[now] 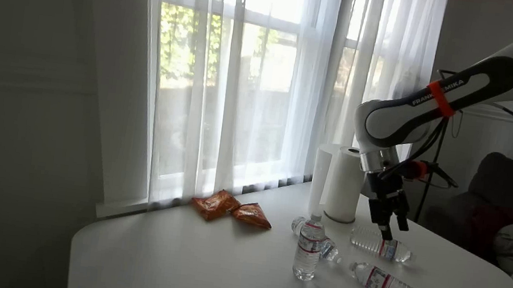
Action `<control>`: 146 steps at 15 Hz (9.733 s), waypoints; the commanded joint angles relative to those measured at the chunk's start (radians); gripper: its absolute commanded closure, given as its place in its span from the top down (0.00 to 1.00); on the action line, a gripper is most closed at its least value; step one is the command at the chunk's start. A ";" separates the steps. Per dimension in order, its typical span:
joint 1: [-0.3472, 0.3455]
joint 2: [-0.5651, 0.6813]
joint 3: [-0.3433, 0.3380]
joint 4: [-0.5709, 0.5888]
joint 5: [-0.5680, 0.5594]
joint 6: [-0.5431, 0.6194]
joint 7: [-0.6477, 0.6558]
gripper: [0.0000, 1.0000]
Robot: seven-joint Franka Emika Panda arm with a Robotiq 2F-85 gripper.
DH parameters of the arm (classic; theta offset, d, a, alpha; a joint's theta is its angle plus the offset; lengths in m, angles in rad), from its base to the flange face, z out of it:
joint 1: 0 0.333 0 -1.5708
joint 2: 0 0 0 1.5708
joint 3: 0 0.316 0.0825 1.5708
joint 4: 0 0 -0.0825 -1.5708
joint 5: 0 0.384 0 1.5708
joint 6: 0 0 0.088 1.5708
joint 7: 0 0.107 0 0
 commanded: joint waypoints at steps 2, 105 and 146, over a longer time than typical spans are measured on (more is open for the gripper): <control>-0.009 0.112 0.004 0.006 -0.002 0.064 -0.079 1.00; -0.020 -0.202 0.147 -0.509 -1.743 0.810 2.291 0.21; 0.035 -0.385 -0.038 -0.528 -1.413 0.881 1.978 1.00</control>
